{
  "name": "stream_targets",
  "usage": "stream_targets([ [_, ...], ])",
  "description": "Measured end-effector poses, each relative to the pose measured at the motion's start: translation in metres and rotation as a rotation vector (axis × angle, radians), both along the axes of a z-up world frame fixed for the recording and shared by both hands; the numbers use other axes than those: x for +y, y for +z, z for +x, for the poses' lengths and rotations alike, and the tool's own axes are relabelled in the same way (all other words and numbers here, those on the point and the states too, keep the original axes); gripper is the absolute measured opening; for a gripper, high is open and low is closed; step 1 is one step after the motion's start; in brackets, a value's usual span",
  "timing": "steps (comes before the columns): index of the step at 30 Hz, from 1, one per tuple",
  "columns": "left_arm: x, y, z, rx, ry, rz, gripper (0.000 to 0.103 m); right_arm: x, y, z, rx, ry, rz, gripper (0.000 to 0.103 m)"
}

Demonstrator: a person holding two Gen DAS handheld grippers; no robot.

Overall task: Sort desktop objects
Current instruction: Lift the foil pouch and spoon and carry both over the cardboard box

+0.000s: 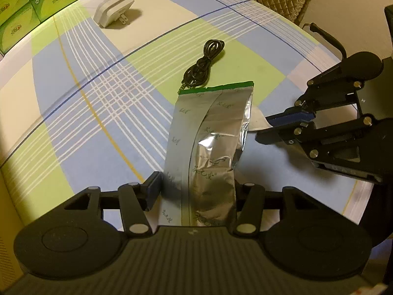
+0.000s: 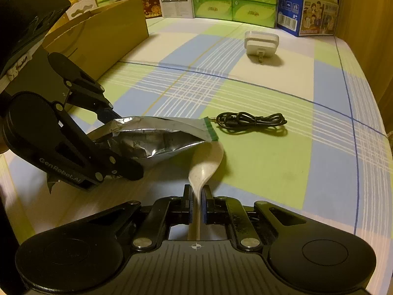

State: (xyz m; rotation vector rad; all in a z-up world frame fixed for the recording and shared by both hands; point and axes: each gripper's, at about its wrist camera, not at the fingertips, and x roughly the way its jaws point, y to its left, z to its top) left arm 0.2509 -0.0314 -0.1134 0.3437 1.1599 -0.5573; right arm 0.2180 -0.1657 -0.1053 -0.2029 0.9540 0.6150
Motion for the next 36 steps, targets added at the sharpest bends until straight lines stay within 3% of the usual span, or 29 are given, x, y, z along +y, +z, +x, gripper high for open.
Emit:
stream_targets([
  [3,-0.001,0.000,0.000,-0.007,0.010,0.002,0.048,-0.002,0.000,0.000,-0.006,-0.021,0.001,0.004],
  [12,0.004,0.007,-0.001,-0.010,0.039,-0.012,0.031,-0.010,0.006,0.002,-0.022,-0.093,0.030,0.003],
  [26,0.014,0.031,-0.011,-0.006,0.079,0.008,0.030,-0.009,0.019,-0.017,-0.023,-0.171,0.100,0.003],
  [36,0.023,0.062,-0.035,-0.039,0.149,-0.027,0.030,-0.004,0.045,-0.041,-0.037,-0.249,0.106,0.003],
])
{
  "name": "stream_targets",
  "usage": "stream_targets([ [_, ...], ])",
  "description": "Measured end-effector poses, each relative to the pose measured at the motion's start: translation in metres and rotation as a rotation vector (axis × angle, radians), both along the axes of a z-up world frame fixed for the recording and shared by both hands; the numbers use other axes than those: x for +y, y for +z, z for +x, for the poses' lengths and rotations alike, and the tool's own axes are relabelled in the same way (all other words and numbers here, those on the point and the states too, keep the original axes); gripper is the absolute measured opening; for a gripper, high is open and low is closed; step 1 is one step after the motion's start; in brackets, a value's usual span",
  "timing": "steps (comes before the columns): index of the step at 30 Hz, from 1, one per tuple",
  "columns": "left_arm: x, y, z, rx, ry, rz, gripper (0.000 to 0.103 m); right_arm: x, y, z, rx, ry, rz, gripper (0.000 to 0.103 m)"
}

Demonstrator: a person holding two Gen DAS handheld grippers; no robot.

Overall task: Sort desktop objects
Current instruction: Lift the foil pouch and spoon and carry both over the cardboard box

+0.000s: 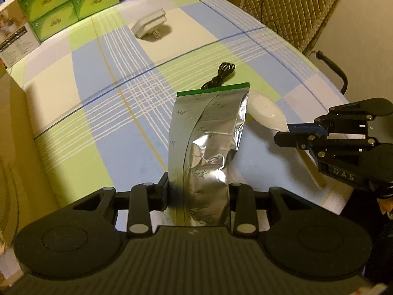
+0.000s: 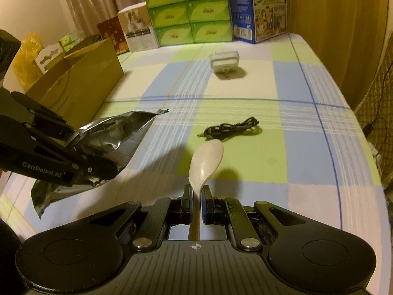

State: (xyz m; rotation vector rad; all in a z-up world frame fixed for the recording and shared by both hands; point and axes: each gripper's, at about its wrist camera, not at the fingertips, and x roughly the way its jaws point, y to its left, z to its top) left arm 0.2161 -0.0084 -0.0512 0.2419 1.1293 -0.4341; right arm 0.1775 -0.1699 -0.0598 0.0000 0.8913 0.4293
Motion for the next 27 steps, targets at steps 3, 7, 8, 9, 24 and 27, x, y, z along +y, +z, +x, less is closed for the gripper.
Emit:
stream_targets([
  [3,0.003,0.010,-0.008,-0.014,0.013,-0.007,0.030,0.006,0.013,-0.006,-0.016,0.001,0.004,0.003],
  [7,0.007,0.024,-0.020,-0.033,0.025,-0.009,0.030,0.016,0.028,-0.014,-0.037,0.010,0.011,0.003],
  [8,0.009,0.027,-0.022,-0.039,0.029,-0.009,0.030,0.018,0.031,-0.016,-0.043,0.012,0.012,0.003],
  [9,0.011,0.031,-0.025,-0.044,0.034,-0.011,0.030,0.020,0.034,-0.018,-0.048,0.015,0.014,0.003],
  [24,0.046,0.075,-0.059,-0.107,0.096,-0.007,0.030,0.062,0.070,-0.040,-0.114,0.082,0.038,0.003],
  [27,0.054,0.080,-0.064,-0.115,0.105,0.002,0.030,0.071,0.075,-0.041,-0.123,0.097,0.041,0.003],
])
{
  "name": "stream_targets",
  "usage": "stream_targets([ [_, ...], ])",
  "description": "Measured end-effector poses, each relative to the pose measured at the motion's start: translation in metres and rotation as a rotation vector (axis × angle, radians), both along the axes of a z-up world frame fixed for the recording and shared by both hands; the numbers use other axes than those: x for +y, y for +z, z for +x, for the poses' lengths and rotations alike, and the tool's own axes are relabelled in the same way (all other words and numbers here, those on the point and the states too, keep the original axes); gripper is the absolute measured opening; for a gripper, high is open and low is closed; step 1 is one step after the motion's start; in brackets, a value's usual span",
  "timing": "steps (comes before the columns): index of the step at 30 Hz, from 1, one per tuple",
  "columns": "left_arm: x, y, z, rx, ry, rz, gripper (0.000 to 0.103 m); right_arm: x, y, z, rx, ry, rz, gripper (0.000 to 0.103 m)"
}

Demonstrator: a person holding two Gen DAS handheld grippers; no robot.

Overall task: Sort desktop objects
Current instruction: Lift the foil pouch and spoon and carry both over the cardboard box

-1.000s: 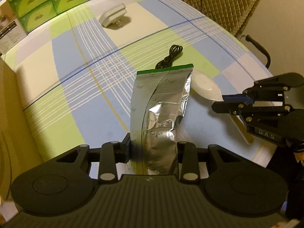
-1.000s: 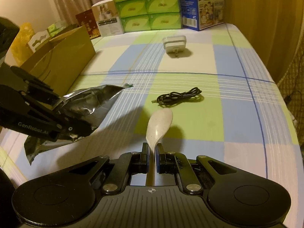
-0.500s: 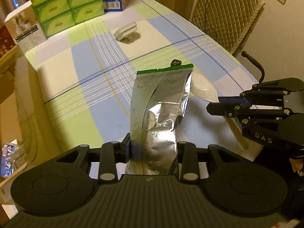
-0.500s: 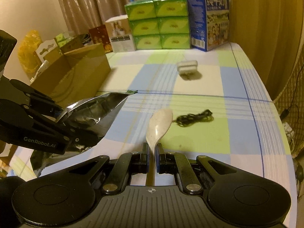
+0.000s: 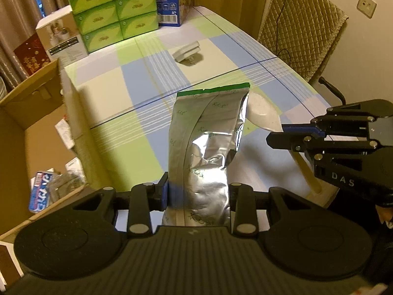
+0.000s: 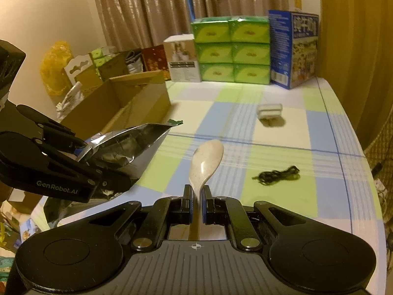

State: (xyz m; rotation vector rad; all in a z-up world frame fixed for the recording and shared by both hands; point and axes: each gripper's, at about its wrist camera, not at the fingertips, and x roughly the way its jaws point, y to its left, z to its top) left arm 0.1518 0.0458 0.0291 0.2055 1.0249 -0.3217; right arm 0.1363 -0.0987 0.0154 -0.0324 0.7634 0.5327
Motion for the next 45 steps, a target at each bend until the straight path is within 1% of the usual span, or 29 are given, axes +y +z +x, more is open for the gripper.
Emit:
stream_targets([
  [6,0.022,0.010,-0.008,-0.007,0.037,-0.003,0.030,0.020,0.008,0.000,-0.011,0.033,0.009,0.003],
  [13,0.060,0.027,-0.012,-0.023,0.097,0.007,0.030,0.050,0.019,0.004,-0.024,0.081,0.023,0.003],
  [21,0.103,0.053,-0.012,-0.054,0.163,0.043,0.030,0.091,0.033,0.011,-0.034,0.146,0.055,0.003],
  [26,0.124,0.063,-0.013,-0.065,0.194,0.054,0.030,0.118,0.039,0.016,-0.038,0.182,0.064,0.003],
  [34,0.155,0.066,-0.011,-0.070,0.242,0.048,0.030,0.154,0.044,0.025,-0.042,0.227,0.070,0.003],
  [45,0.198,0.059,0.004,-0.063,0.307,0.029,0.030,0.193,0.042,0.048,-0.046,0.255,0.066,0.003],
])
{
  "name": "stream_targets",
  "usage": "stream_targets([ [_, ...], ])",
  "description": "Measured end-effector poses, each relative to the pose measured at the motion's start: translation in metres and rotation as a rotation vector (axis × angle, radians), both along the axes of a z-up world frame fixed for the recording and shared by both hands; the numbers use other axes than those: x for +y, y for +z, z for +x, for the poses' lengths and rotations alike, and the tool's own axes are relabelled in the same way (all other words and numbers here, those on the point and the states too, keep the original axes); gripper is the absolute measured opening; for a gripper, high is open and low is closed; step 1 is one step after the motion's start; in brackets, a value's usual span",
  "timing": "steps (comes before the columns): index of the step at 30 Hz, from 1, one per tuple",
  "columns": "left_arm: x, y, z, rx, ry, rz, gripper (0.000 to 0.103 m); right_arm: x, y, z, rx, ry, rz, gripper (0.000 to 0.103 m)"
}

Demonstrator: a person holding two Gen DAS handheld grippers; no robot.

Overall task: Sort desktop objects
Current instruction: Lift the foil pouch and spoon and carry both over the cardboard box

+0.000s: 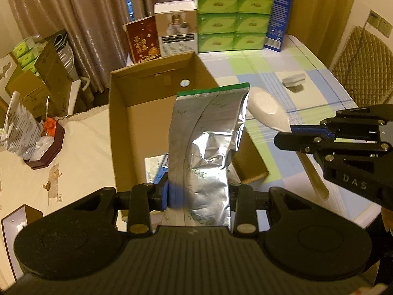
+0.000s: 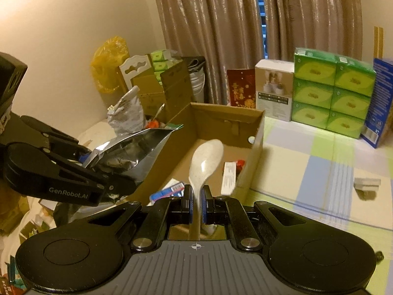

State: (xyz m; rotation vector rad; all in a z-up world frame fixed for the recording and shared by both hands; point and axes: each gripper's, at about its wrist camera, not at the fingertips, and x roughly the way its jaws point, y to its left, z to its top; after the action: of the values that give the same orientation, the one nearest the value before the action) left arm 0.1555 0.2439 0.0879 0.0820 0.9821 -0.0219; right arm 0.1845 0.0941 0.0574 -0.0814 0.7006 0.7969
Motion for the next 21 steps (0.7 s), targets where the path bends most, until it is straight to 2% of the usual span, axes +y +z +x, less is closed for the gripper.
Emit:
stream_targets([
  [10,0.034,-0.003,0.031,-0.007,0.060,-0.003,0.030,0.034,-0.002,0.037,0.018,0.003,0.011,0.003],
  [21,0.054,-0.026,0.071,0.002,0.086,-0.029,0.030,0.056,-0.023,0.075,0.039,-0.007,-0.014,0.003],
])
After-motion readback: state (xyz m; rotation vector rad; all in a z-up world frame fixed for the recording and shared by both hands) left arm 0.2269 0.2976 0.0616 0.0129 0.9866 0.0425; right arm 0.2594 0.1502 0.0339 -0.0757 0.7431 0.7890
